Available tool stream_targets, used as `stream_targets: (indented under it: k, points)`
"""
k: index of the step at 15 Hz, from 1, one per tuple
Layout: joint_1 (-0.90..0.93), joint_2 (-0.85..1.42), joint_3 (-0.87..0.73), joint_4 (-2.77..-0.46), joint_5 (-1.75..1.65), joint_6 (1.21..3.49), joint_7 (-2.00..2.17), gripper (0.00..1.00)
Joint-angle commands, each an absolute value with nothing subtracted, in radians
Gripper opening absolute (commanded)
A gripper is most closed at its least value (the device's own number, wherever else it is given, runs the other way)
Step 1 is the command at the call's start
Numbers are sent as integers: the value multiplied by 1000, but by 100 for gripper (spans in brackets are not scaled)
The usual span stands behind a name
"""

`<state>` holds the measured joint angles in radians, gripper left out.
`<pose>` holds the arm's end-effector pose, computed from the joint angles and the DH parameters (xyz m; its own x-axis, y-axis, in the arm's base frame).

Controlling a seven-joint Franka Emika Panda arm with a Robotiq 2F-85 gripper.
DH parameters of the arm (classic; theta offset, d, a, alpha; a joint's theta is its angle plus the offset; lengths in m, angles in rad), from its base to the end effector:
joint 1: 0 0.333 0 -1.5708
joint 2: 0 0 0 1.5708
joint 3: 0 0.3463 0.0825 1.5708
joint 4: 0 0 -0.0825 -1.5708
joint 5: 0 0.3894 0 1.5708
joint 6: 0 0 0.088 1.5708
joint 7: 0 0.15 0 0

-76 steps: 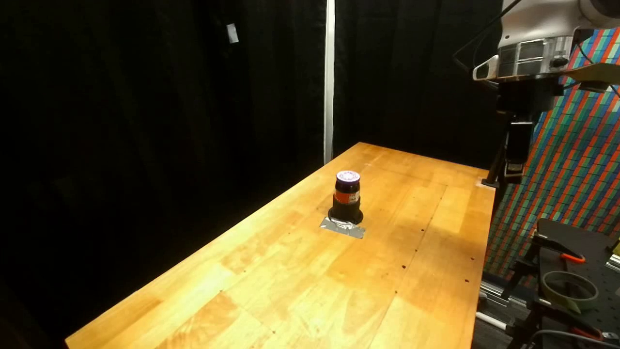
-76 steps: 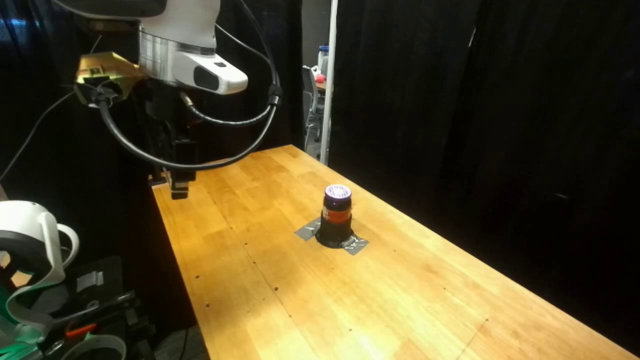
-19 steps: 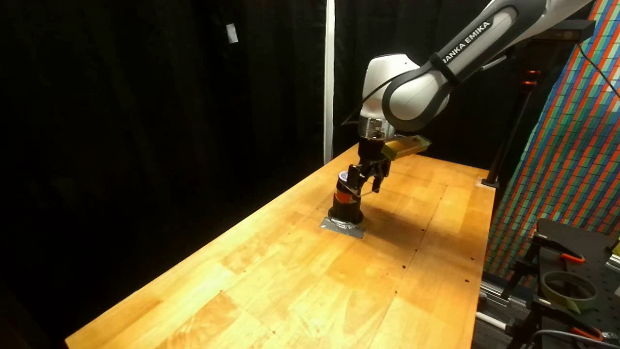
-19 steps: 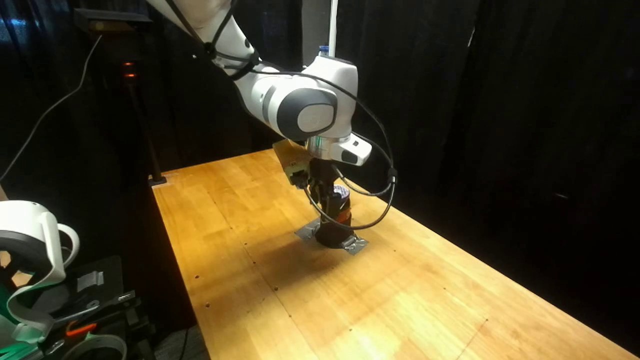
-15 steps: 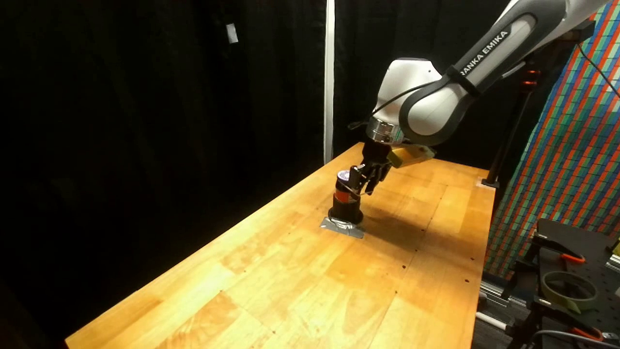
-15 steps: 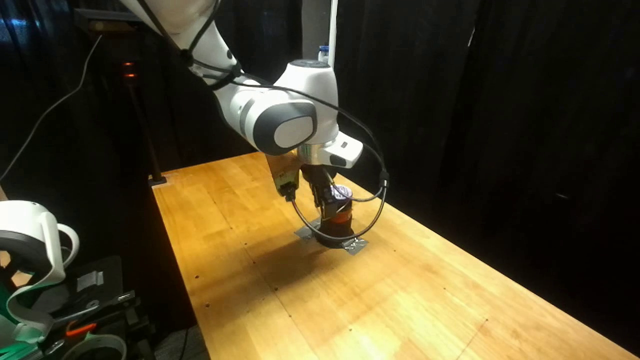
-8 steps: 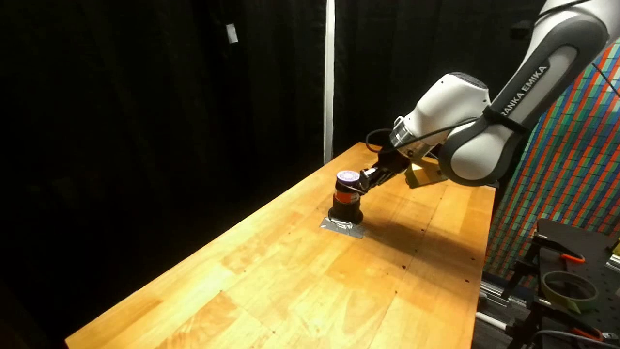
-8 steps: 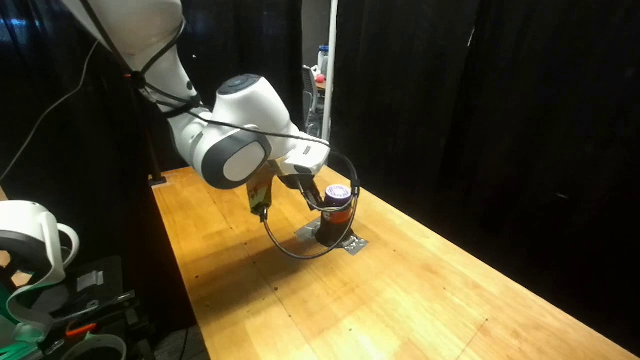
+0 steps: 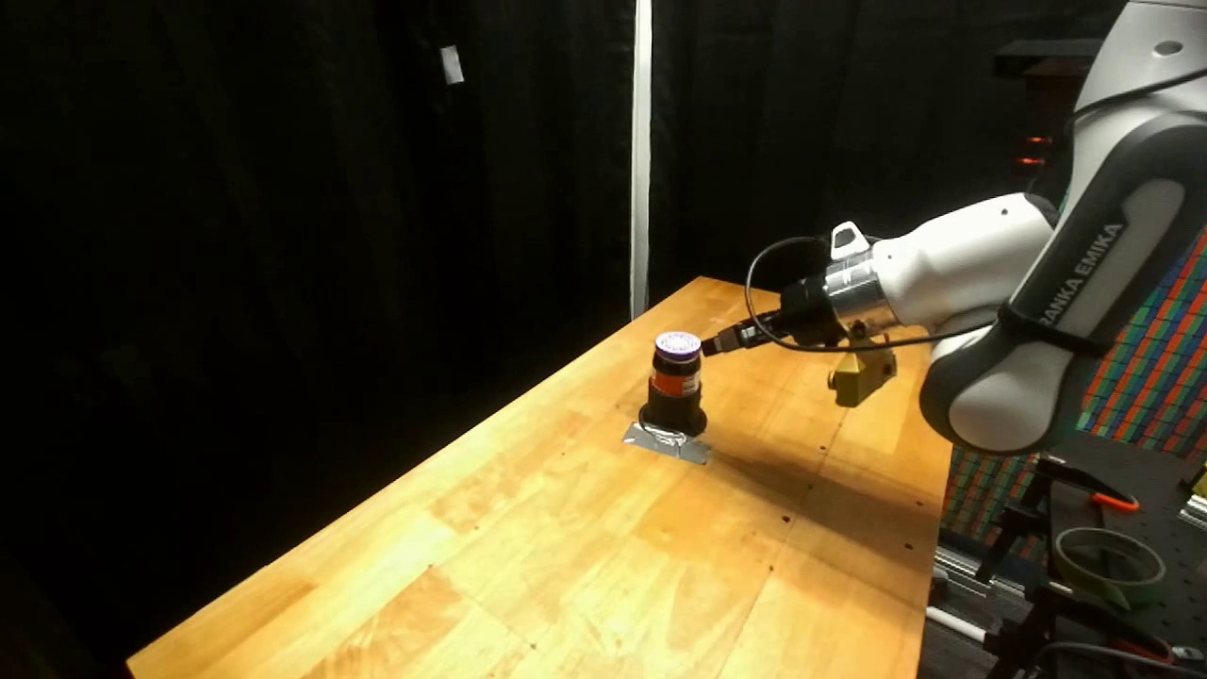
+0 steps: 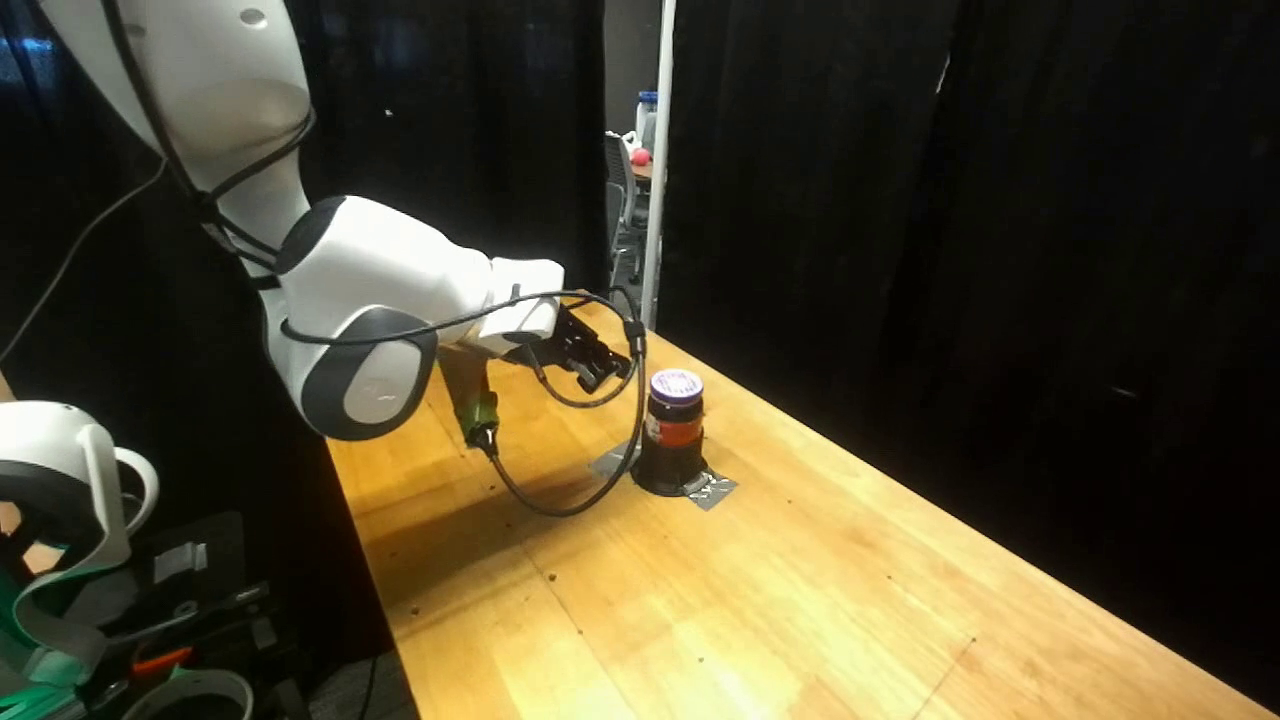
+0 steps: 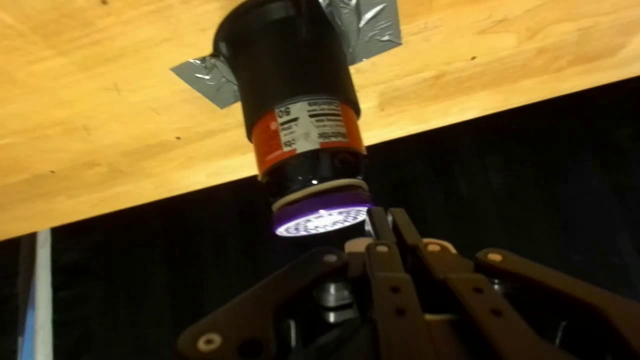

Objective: Put the elastic band on the brown cup

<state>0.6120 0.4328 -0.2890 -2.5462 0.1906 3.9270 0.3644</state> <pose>0.5190 0.1422 0.2384 0.5576 -0.2035 0.8048 -0.0426 -0.9752 -0.2171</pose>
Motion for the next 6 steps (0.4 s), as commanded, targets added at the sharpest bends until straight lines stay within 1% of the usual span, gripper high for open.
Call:
stream_targets:
  k: [1,2,3,4,5,6]
  points:
    - [501,510,-110,-2562,241,4176,272,7]
    - [482,520,-79,-2563,231,4194,268,8]
    - [434,508,-23,-2571,209,4146,269,33]
    - [384,479,29,-2589,168,4054,278,33]
    - [340,448,67,-2600,141,3951,287,36]
    - [311,427,93,-2599,139,3861,281,44]
